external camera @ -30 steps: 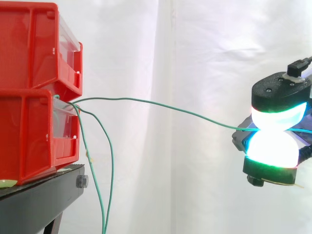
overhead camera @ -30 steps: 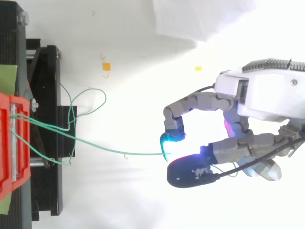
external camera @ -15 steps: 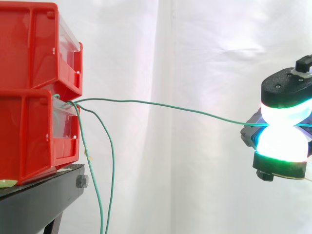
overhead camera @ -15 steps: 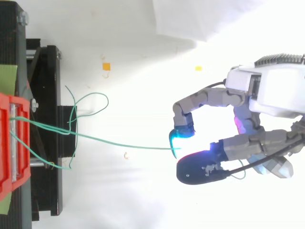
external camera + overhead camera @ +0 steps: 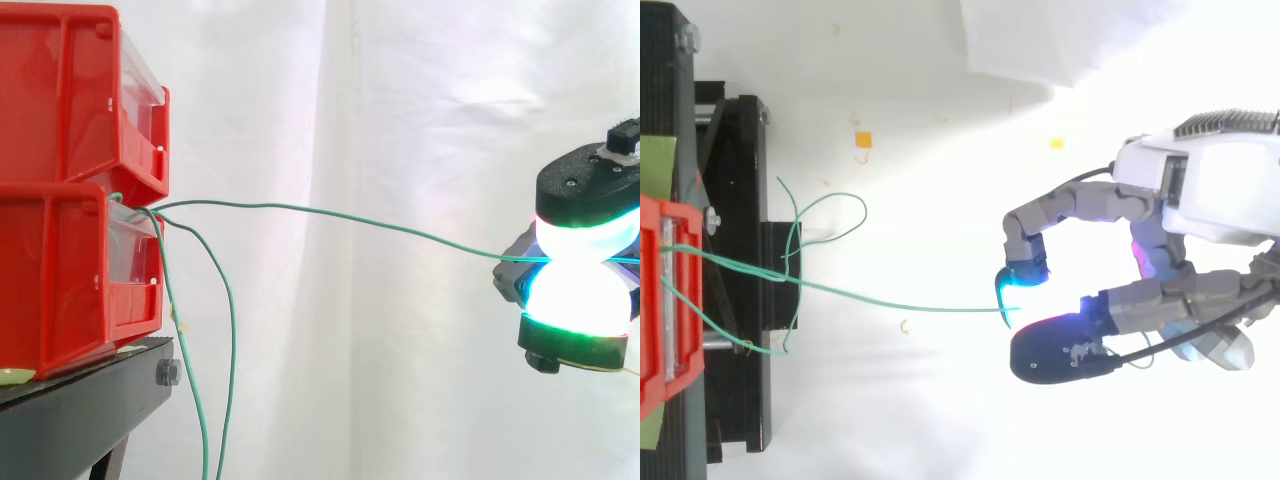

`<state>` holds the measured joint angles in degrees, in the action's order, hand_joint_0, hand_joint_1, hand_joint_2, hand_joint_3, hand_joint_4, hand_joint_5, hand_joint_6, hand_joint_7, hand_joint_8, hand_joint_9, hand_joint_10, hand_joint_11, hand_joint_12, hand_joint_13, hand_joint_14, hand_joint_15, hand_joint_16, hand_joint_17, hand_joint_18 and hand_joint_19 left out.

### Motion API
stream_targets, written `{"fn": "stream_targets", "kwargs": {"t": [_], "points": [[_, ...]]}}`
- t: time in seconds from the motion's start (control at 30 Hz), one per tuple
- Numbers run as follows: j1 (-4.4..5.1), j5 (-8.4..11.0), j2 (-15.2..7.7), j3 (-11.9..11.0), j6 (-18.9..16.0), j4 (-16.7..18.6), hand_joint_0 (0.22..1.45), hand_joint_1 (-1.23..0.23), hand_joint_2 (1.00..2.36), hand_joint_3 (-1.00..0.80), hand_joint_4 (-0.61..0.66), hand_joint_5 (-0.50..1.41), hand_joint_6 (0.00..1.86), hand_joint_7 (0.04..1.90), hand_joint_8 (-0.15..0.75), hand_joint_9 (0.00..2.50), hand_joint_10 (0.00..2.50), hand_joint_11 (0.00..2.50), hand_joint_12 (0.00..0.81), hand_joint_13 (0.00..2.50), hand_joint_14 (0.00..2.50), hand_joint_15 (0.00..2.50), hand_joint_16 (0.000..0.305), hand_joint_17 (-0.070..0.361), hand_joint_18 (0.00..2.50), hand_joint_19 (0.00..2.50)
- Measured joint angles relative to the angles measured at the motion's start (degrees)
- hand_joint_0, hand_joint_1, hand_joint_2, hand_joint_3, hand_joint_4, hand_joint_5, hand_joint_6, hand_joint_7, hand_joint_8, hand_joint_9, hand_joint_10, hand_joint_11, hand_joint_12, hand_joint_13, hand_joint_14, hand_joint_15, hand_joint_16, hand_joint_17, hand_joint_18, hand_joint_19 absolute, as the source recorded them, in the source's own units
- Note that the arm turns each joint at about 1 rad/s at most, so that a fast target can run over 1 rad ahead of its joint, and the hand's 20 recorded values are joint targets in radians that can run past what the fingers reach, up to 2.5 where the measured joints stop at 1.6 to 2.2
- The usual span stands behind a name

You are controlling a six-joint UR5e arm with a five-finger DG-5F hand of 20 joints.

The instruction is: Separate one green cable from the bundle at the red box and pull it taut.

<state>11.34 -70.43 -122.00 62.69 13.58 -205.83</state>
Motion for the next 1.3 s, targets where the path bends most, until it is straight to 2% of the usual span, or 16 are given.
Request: {"fn": "stream_targets", "kwargs": {"t": [0.17,0.43,0.53,0.73,0.87,0.97,1.1,1.3], "points": [[0.0,-0.05,0.0,0.0,0.04,2.52,0.73,-0.76,1.01,-0.06,-0.04,0.16,0.5,1.32,0.22,2.21,0.03,0.68,0.414,1.69,0.02,0.76,0.048,0.107,1.19,0.86],[0.0,-0.01,-0.02,0.01,0.05,9.63,0.73,-0.76,1.01,-0.07,-0.04,0.16,0.5,1.32,0.221,2.21,0.03,0.68,0.413,1.69,0.02,0.76,0.047,0.107,1.19,0.86],[0.0,0.01,-0.03,0.01,0.04,11.14,0.73,-0.76,1.01,-0.06,-0.04,0.16,0.5,1.32,0.215,2.21,0.02,0.68,0.416,1.69,0.02,0.75,0.047,0.107,1.19,0.86],[0.0,-0.03,-0.05,0.05,0.16,11.49,0.73,-0.76,1.01,-0.06,-0.04,0.16,0.5,1.32,0.22,2.21,0.02,0.67,0.413,1.69,0.02,0.75,0.047,0.106,1.19,0.86],[0.0,-0.32,-0.02,0.56,0.18,9.85,0.73,-0.76,1.01,-0.06,-0.04,0.16,0.5,1.32,0.214,2.21,0.03,0.67,0.409,1.69,0.02,0.75,0.047,0.105,1.2,0.86],[0.0,-1.82,0.35,2.24,0.01,8.34,0.73,-0.76,1.01,-0.06,-0.04,0.16,0.5,1.32,0.221,2.21,0.02,0.68,0.414,1.69,0.02,0.76,0.047,0.105,1.2,0.86],[-0.07,-4.82,2.9,6.12,-0.66,8.51,0.73,-0.76,1.01,-0.06,-0.04,0.16,0.5,1.32,0.221,2.21,0.02,0.67,0.413,1.69,0.02,0.76,0.047,0.105,1.2,0.86],[0.0,-5.47,7.74,12.13,-0.89,12.18,0.73,-0.76,1.01,-0.07,-0.04,0.16,0.5,1.32,0.218,2.21,0.02,0.67,0.412,1.69,0.02,0.75,0.046,0.105,1.2,0.86]]}}
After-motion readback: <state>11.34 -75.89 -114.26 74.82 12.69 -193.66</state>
